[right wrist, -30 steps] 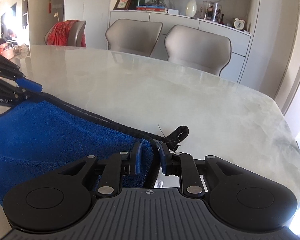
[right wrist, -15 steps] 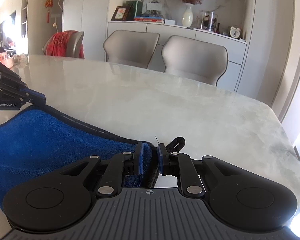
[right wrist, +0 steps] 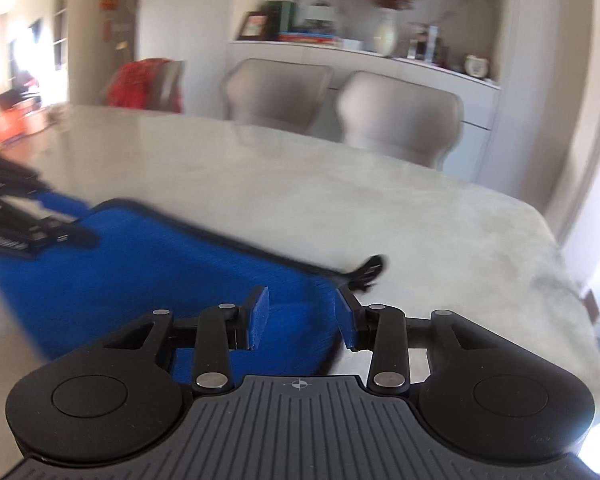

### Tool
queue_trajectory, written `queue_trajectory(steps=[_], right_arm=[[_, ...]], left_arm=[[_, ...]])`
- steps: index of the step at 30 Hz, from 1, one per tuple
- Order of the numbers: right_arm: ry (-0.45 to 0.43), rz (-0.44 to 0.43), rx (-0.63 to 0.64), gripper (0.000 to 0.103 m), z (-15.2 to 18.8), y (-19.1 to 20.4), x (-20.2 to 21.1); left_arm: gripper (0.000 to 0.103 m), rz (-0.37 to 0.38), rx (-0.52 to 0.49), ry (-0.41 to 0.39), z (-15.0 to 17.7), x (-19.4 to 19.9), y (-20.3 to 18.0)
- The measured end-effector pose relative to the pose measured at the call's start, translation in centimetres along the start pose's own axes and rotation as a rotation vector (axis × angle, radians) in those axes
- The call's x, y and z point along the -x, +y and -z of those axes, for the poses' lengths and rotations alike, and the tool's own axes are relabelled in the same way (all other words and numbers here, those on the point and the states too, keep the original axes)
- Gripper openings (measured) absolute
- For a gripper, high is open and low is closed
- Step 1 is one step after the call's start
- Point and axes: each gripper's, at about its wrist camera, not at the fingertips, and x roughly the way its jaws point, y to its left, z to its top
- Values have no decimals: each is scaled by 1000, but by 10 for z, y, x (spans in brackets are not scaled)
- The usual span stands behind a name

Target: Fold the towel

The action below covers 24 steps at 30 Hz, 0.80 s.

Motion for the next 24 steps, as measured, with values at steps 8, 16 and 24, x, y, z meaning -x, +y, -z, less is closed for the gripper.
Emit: queue_trajectory(steps=[8,16,24], right_arm=[[11,-13,22,52,23,26,10],[32,-46,-97,74,36,-2,17],[66,-86,-89,74,39,-8,23]], left_arm=[[42,-82,10,7,1,-13,-4],[54,-57,125,7,8,-19,15],[57,-56,140,13,13,-16,28]])
